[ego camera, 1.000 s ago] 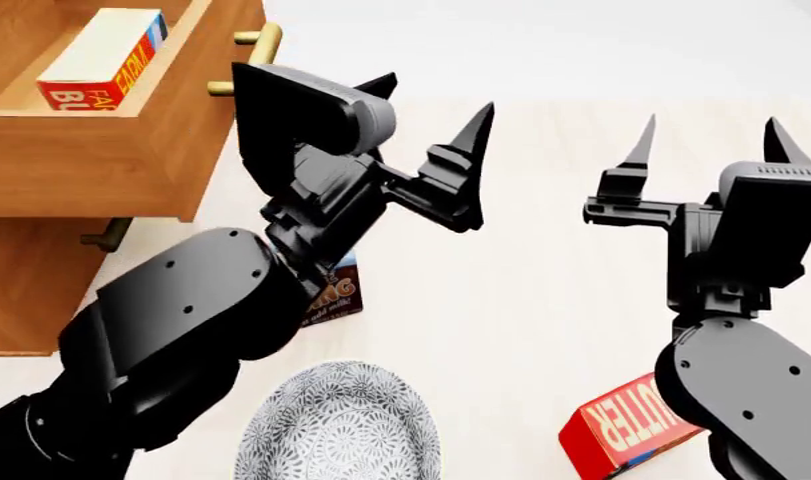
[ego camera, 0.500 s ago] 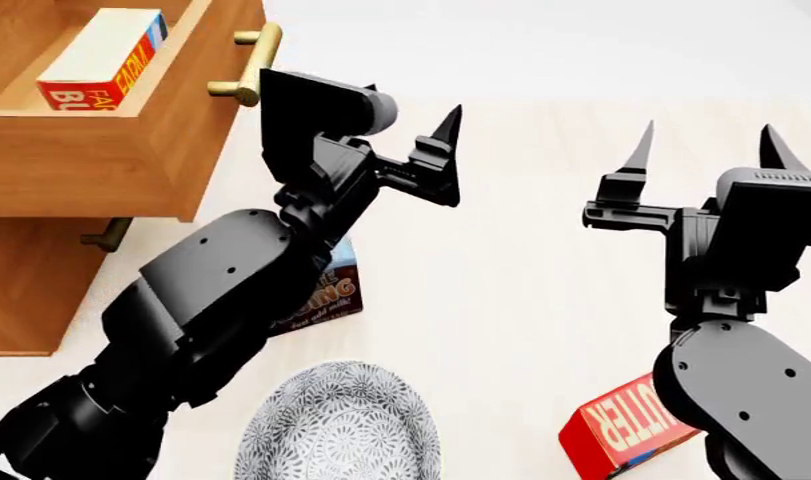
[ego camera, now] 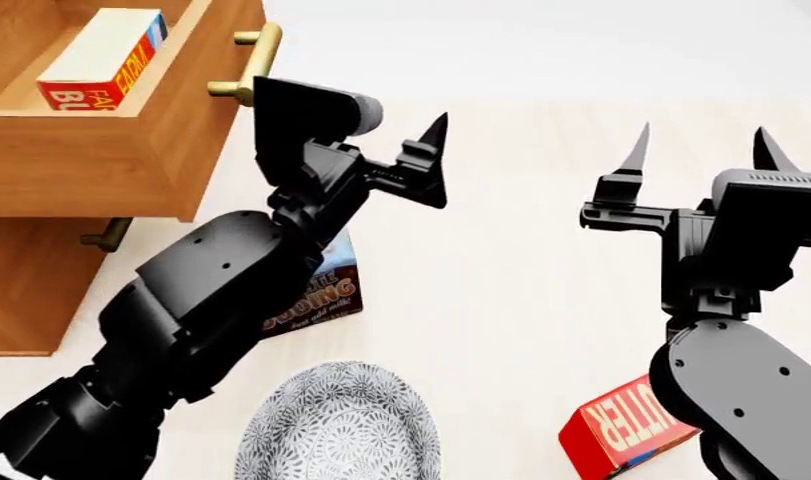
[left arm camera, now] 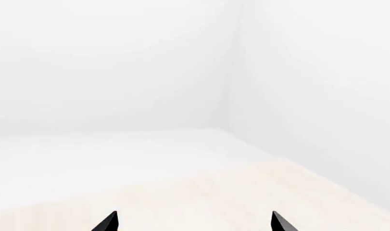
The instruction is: Put the butter at the front in the top drawer of the cabinet and close it.
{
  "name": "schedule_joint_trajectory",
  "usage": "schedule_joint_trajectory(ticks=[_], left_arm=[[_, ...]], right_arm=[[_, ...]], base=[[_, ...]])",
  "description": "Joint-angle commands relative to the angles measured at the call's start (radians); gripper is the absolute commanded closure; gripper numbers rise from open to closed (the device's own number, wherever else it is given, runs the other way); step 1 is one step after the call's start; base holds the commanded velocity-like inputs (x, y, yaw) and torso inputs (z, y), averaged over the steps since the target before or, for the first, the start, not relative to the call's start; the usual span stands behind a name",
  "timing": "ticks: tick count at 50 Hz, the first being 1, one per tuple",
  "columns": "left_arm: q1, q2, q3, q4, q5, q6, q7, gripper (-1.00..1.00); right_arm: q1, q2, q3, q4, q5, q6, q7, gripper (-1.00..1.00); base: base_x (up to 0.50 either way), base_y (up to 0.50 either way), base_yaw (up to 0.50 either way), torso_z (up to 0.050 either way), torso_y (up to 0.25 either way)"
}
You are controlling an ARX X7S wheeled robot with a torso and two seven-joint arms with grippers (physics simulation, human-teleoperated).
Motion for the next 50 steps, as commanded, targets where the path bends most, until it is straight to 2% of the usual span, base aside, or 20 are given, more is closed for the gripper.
schedule_joint_trajectory(ticks=[1, 50], left_arm=[[0.01, -0.016, -0.008, -0.001, -0.023, -0.005, 0.011, -1.0], [0.031, -0.081, -0.058, -0.048, -0.079, 0.011, 0.065, -1.0]], right_arm=[[0.003, -0.003, 0.0, 0.004, 0.0, 0.002, -0.005, -1.0], [-0.005, -0.012, 0.004, 0.008, -0.002, 0.0, -0.011, -1.0]], base=[[0.0, 0.0, 0.0, 0.0, 0.0], [0.0, 0.0, 0.0, 0.0, 0.0]])
